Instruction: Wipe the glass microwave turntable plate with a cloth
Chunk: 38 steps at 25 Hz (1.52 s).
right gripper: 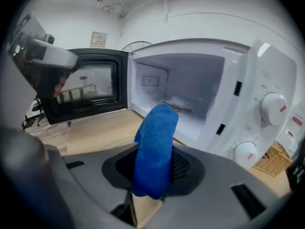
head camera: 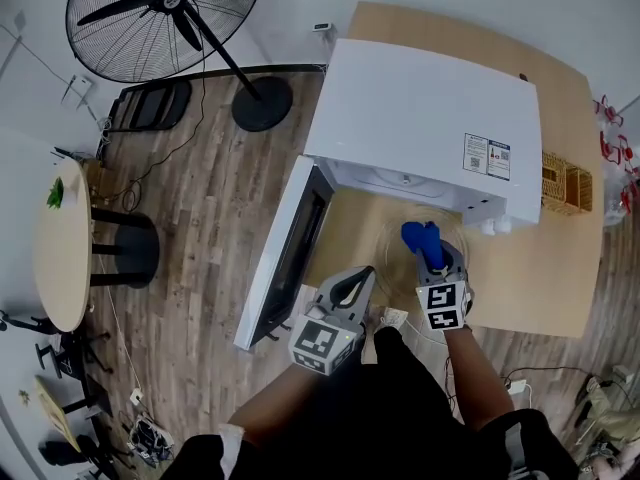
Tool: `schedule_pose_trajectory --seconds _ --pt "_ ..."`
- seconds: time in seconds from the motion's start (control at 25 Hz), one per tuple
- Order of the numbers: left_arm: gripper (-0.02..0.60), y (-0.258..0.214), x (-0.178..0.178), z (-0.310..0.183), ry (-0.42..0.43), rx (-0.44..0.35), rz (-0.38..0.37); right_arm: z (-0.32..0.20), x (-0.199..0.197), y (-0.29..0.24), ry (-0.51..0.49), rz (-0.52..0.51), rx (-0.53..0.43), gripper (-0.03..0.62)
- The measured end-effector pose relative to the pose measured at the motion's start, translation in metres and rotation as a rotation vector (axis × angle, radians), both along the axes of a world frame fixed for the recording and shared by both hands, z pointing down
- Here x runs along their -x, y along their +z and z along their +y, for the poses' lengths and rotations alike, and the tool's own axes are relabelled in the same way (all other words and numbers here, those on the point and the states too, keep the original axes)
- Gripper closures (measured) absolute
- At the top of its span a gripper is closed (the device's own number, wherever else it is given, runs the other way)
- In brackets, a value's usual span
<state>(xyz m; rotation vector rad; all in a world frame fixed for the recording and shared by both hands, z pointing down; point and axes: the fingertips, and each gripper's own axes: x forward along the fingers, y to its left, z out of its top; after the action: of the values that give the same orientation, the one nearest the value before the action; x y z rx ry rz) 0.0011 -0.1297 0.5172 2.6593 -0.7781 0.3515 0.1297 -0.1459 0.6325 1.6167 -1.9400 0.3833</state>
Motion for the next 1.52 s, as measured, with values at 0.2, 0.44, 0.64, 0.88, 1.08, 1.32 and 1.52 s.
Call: schedule_pose_trajectory --seconds 0.2,0.44,0.64,0.88,1.08,1.32,1.52 --pt "0.58 -0.001 0.007 -0.001 -0.017 -0.003 -0.003 0.012 0.053 0.012 -0.134 -0.045 0.06 0.485" --pt "0.58 0.003 0.014 0.001 -0.03 0.004 -0.011 0.026 0.083 0.037 -0.233 -0.023 0.167 0.484" --pt "0.58 0.004 0.016 0.003 -0.025 -0.003 -0.013 0.023 0.08 0.046 -0.22 0.018 0.199 0.482" --pt "0.58 0.005 0.013 0.006 -0.007 0.001 -0.017 0.018 0.058 0.047 -0.169 0.077 0.206 0.482" --pt "0.58 0.003 0.01 0.008 0.009 -0.002 -0.016 0.014 0.019 0.047 -0.088 0.119 0.209 0.482" --pt "0.58 0.008 0.004 0.011 0.032 -0.008 -0.032 0.016 -0.027 0.048 0.006 0.159 0.207 0.482" --pt "0.58 0.012 0.0 0.014 0.041 -0.002 -0.031 0.021 -0.058 0.047 0.081 0.192 0.204 0.482"
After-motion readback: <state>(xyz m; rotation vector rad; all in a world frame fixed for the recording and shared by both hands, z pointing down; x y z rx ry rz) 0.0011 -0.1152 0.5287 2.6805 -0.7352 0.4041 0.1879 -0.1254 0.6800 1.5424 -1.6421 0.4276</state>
